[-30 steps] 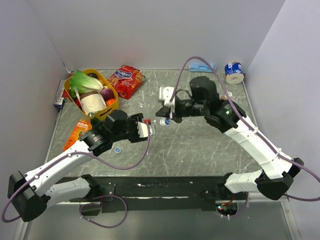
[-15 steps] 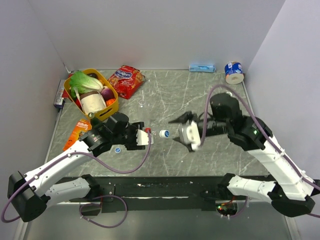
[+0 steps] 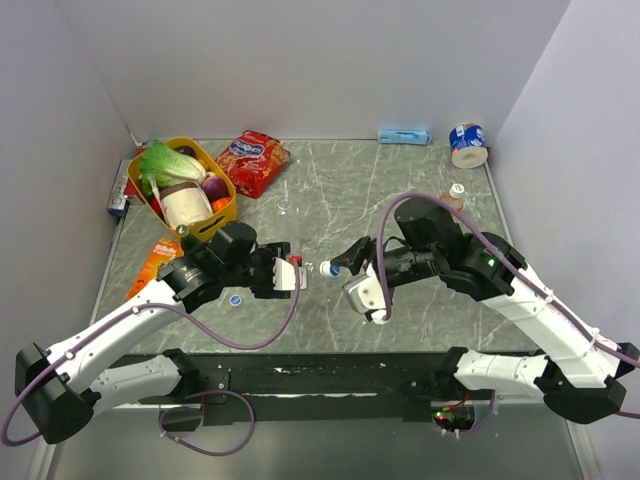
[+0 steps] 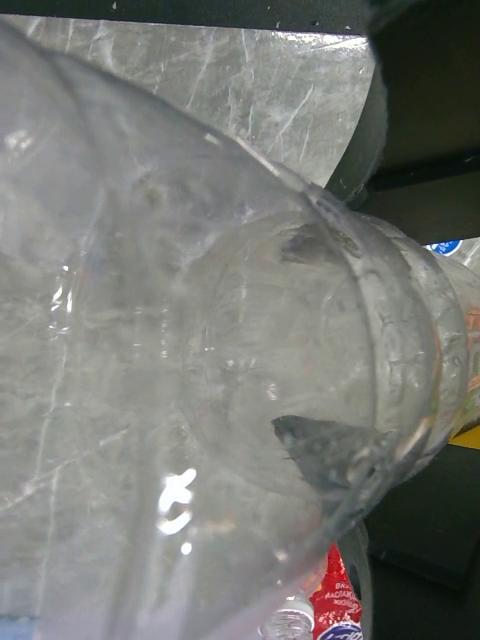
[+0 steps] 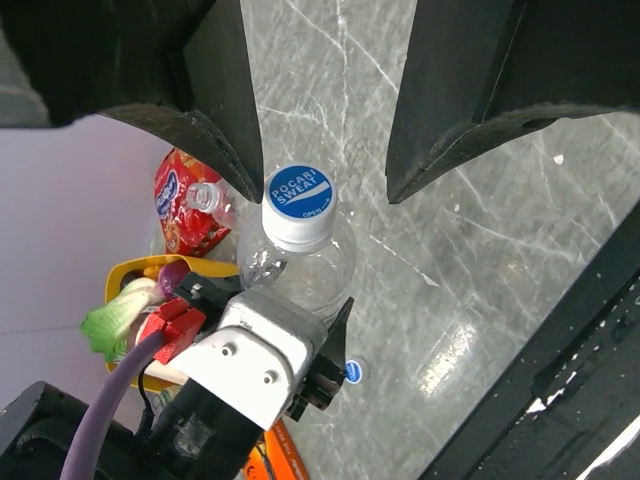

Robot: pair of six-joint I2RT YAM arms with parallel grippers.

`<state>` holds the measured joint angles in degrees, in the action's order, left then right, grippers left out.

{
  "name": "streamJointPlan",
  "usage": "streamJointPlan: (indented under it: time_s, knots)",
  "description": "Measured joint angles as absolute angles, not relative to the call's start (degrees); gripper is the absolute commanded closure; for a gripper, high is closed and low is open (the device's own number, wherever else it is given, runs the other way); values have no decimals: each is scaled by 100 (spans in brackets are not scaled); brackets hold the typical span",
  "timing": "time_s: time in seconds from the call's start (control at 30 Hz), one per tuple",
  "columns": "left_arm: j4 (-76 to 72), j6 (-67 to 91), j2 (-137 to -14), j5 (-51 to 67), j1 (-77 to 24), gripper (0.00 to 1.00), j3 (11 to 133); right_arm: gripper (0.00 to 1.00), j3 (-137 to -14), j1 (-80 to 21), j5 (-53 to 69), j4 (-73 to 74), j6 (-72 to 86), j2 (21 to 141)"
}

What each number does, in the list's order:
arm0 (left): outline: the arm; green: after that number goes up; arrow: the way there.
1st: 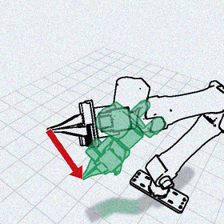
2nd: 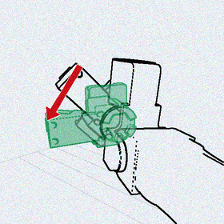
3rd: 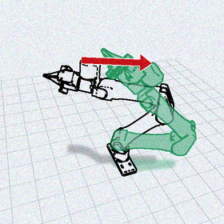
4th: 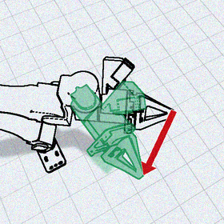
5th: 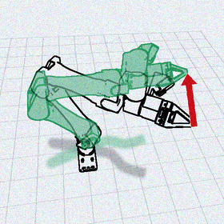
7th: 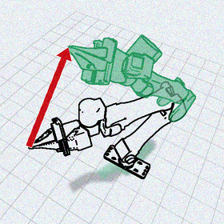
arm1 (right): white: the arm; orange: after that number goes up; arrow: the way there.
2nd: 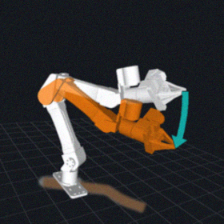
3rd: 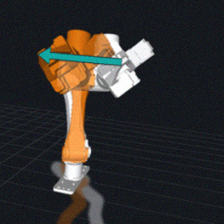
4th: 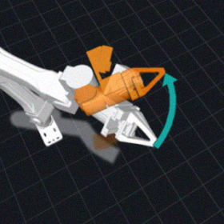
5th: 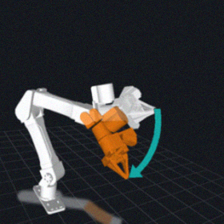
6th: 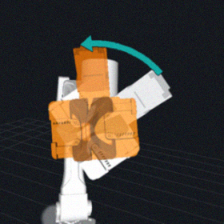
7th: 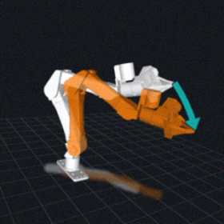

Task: Screw on the bottle caps

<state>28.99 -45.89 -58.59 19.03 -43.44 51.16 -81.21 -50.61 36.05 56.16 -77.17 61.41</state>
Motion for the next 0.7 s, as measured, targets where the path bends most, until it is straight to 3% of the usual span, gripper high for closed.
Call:
streamJointPlan:
  time_s: [0.27, 0.53, 0.67, 0.7]
  knots:
    - [2902, -4602, -5861, 1988, -4344, 99, 5157, 47, -7972, -5120, 3435, 5242, -7603, 6160]
    - [2899, -4604, -5865, 2029, -4344, 99, 5190, 58, -7905, -5168, 3385, 4923, -7373, 6176]
    - [2880, -4589, -5865, 2034, -4342, 99, 5188, 84, -7905, -5177, 3380, 4847, -7037, 6193]
    - [2884, -4567, -5865, 2036, -4342, 99, 5188, 98, -7907, -5177, 3376, 4799, -6873, 6213]
